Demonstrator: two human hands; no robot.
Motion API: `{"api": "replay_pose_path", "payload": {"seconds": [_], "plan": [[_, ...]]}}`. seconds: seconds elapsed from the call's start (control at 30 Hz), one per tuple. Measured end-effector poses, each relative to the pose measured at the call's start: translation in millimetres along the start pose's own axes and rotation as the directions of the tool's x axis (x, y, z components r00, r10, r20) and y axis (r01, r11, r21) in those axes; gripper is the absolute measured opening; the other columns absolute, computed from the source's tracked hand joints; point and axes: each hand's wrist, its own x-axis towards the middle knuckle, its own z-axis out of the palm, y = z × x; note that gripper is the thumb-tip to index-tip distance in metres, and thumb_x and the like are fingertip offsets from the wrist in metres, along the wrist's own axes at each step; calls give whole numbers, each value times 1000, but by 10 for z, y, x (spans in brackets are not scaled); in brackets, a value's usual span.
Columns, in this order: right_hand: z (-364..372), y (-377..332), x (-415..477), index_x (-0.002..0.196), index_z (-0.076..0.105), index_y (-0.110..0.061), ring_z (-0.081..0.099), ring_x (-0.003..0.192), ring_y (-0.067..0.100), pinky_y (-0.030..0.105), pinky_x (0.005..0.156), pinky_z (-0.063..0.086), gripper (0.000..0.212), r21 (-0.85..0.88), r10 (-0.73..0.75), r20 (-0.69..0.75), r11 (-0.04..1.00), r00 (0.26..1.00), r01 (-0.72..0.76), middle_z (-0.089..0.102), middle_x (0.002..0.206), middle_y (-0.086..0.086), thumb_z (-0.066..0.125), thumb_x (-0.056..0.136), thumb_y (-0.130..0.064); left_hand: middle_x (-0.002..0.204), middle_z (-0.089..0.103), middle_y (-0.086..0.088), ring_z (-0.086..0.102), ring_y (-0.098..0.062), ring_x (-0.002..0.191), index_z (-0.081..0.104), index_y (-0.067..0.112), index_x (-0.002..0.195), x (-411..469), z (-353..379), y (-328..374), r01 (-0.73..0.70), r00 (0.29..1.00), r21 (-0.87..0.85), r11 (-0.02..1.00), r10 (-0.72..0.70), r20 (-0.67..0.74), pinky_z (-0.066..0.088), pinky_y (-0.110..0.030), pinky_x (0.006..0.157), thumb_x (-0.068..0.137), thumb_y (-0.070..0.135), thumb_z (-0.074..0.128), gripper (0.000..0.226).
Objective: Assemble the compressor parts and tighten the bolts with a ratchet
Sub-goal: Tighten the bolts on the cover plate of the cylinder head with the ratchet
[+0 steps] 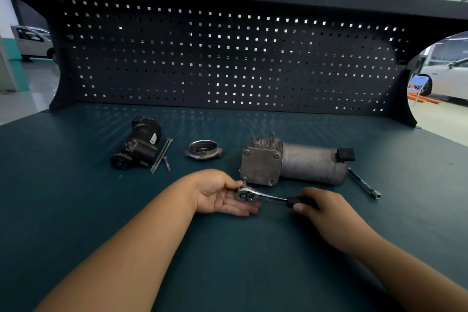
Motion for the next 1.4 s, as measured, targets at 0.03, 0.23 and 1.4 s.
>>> {"api": "replay_pose_path", "payload": {"seconds": [0.03, 0.23, 1.4], "plan": [[-25, -1, 2, 95, 63, -19, 57, 86, 15, 22, 67, 37, 9, 9, 5, 2, 1000, 1000, -5, 65, 92, -1, 58, 92, -25, 83, 69, -25, 55, -39, 111, 56, -9, 93, 2, 8, 3, -1, 1000, -8, 1000, 1, -17, 53, -38, 77, 100, 11, 34, 30], [-296, -117, 72, 84, 62, -28, 56, 78, 8, 17, 63, 39, 4, -87, -31, 102, 995, 994, 40, 61, 79, -12, 66, 85, -27, 71, 67, -27, 50, -41, 120, 55, -12, 87, 21, 39, 26, 11, 996, -67, 998, -17, -86, 43, -46, 90, 97, 4, 38, 25], [-628, -491, 138, 96, 59, -27, 57, 94, 21, 30, 68, 33, 19, -544, -220, -66, 826, 973, 149, 64, 96, -3, 60, 86, -44, 70, 70, -19, 64, -31, 85, 56, -5, 89, 64, 10, 5, -37, 999, -12, 999, 36, -35, 57, -35, 56, 98, 10, 39, 25]]}}
